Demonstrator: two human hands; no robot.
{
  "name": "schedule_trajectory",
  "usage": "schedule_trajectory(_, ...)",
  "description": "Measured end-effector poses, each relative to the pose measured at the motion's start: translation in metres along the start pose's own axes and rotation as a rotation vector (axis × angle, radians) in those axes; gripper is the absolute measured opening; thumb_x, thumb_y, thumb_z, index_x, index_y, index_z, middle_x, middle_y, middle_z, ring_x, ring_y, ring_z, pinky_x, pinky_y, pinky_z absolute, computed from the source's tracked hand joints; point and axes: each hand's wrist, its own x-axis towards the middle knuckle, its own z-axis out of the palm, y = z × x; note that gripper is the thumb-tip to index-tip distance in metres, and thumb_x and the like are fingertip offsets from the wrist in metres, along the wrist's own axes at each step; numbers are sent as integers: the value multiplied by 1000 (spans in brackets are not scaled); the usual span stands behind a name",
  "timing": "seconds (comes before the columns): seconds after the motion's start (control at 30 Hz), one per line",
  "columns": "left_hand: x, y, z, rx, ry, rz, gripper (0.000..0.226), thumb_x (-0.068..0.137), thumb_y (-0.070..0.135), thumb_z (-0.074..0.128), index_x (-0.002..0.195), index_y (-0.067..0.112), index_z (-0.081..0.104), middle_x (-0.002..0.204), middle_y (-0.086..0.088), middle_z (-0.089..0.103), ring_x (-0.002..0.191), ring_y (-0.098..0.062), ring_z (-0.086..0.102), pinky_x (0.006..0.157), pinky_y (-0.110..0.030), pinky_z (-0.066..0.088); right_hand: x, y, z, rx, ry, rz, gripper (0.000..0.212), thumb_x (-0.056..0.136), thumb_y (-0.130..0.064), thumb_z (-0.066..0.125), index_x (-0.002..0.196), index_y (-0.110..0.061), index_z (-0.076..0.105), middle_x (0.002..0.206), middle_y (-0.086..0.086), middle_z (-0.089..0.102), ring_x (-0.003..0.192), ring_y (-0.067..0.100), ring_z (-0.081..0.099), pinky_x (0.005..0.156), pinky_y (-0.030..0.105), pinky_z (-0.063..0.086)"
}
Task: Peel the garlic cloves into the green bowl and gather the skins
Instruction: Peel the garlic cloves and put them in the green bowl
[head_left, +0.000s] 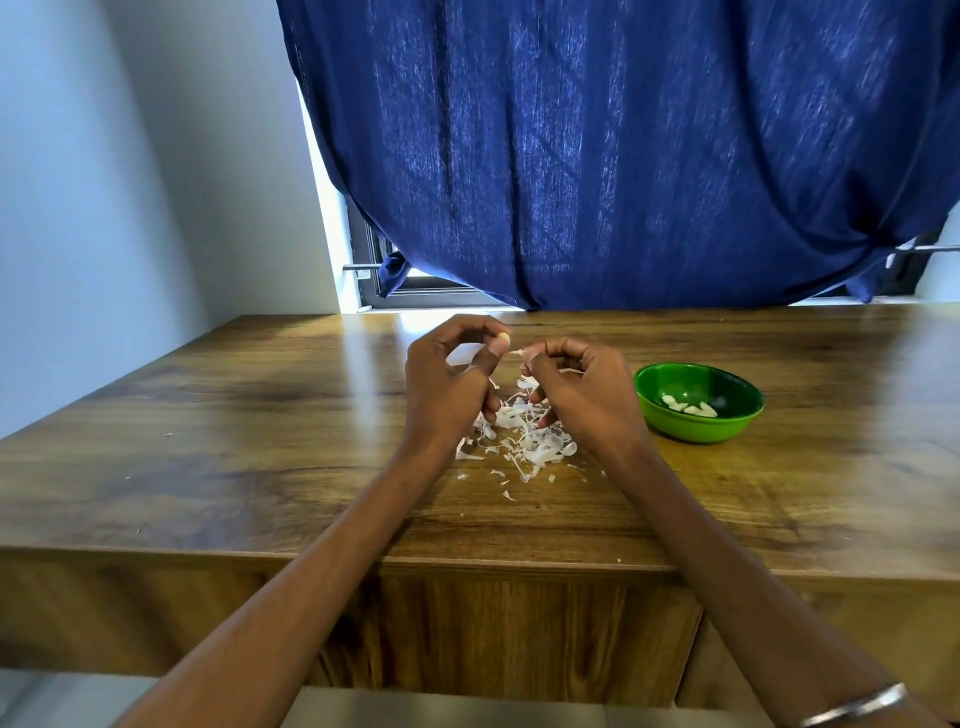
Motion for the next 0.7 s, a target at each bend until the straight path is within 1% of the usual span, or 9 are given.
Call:
schedule_trajectory(0.07,1,0,-1,-10,23,-4,5,95,2,69,100,3,71,97,0,73,37,-15,53,38,-25,47,0,0,0,-8,4,-14,7,95,-19,68,90,-22,71,89,-4,74,60,4,69,50,29,58)
schedule_trajectory(0.17,1,0,-1,-31,46,-17,4,96,5,69,98,7,70,92,9,74,38,-15,53,39,-24,47,0,1,-1,-39,7,-22,5,94,-21,69,92,-24,72,87,-7,75,63,5,70,54,31,60)
schedule_trajectory(0.23,1,-1,-2,-47,56,-26,4,97,6,69,97,10,70,90,11,73,38,-16,52,39,-25,45,1,2,-1,-75,2,-28,10,96,-16,67,95,-24,73,87,-9,75,66,5,71,56,30,60)
schedule_trajectory(0.33,2,-3,-2,-51,60,-29,5,96,7,69,96,12,70,91,9,73,38,-18,52,40,-27,45,2,5,-2,-135,6,-58,16,97,-12,65,98,-24,75,89,-11,75,68,3,70,57,25,56)
schedule_trajectory(0.4,2,-3,-2,-51,61,-27,6,96,8,70,94,13,69,91,10,73,38,-18,52,40,-28,45,3,7,-3,-211,25,-84,12,95,-20,68,95,-29,75,87,-15,75,74,2,70,66,28,58)
schedule_trajectory(0.47,2,-3,-3,-48,59,-23,7,96,7,70,94,14,69,90,11,73,38,-18,52,39,-27,45,4,9,-4,-308,24,-88,5,91,-28,72,93,-30,75,86,-17,74,78,1,69,75,32,61)
schedule_trajectory(0.53,2,-2,-3,-44,59,-26,6,96,8,69,94,14,69,91,12,73,38,-18,53,39,-27,45,4,9,-6,-360,16,-84,2,87,-33,76,88,-33,74,82,-18,73,75,-1,69,77,33,62)
schedule_trajectory(0.63,1,-2,-4,-34,58,-32,7,97,8,69,95,15,69,91,12,74,39,-17,54,40,-27,46,4,9,-9,-440,6,-72,18,83,-37,79,70,-40,67,72,-21,71,70,-2,68,75,36,62)
schedule_trajectory(0.7,1,-1,-3,-31,59,-34,10,97,8,69,93,17,69,90,13,74,39,-16,54,40,-27,45,3,8,-9,-525,-4,-49,17,87,-35,76,72,-40,68,72,-25,68,72,-2,66,79,40,61)
